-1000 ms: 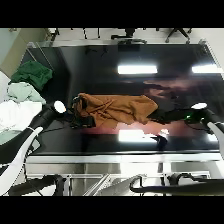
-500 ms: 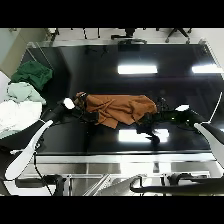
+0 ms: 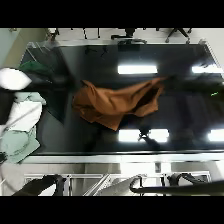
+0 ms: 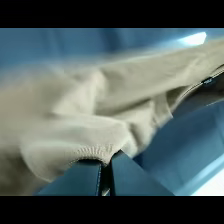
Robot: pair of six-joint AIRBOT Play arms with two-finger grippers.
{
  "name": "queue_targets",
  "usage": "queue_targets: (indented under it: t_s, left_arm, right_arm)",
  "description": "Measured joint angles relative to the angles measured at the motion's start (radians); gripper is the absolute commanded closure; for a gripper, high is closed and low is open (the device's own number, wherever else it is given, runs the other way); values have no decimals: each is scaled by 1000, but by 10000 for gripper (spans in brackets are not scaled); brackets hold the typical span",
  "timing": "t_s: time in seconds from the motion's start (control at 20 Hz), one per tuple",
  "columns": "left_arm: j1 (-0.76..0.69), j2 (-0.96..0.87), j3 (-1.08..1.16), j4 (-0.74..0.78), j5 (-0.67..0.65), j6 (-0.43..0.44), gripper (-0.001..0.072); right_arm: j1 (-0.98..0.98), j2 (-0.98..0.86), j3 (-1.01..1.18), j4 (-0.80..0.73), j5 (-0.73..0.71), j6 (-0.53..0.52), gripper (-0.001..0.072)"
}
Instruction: Fold the shirts.
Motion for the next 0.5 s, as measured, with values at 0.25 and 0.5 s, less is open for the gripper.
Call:
queue_targets:
  t_s: [0.25,0.5]
  left_arm:
    - [86,205,298,-2,14,24,694]
    - [172,208,443,0,23,63,695]
  right_arm:
    - [-117,182,286,19,-7,-12,691]
    - [-149,242,346,0,-18,-19,690]
